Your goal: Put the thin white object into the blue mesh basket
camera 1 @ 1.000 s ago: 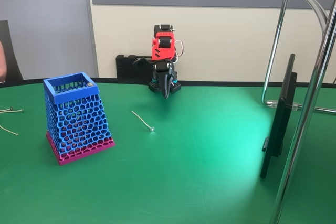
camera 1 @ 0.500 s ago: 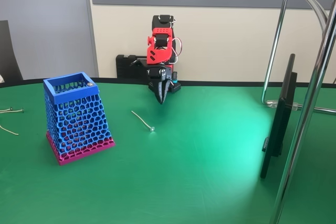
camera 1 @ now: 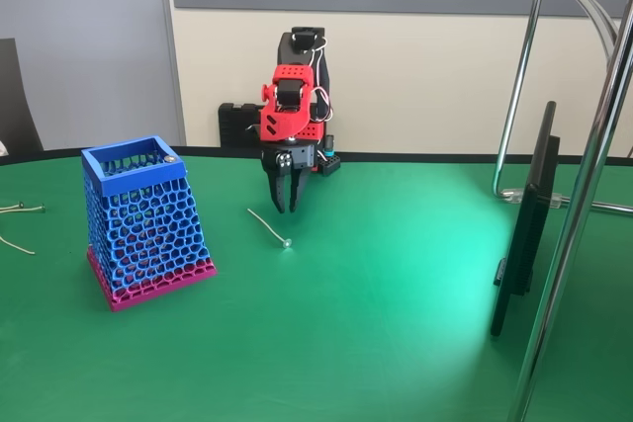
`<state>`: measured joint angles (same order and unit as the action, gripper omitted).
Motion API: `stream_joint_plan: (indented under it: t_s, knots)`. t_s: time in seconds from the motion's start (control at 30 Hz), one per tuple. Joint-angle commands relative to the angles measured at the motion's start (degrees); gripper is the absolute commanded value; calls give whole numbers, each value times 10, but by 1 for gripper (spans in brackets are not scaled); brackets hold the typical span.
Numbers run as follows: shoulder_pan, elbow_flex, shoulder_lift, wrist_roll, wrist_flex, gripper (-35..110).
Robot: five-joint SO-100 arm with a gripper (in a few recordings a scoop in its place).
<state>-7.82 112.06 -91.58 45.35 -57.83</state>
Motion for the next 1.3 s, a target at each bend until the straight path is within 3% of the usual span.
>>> stream_joint_plan:
  t_s: [0.0,0.4,1.27]
  knots:
    - [-6,-40,17,12,-10,15]
    - [-9,-125,137,6,-18,14]
    - [0,-223,227,-54,-33,14]
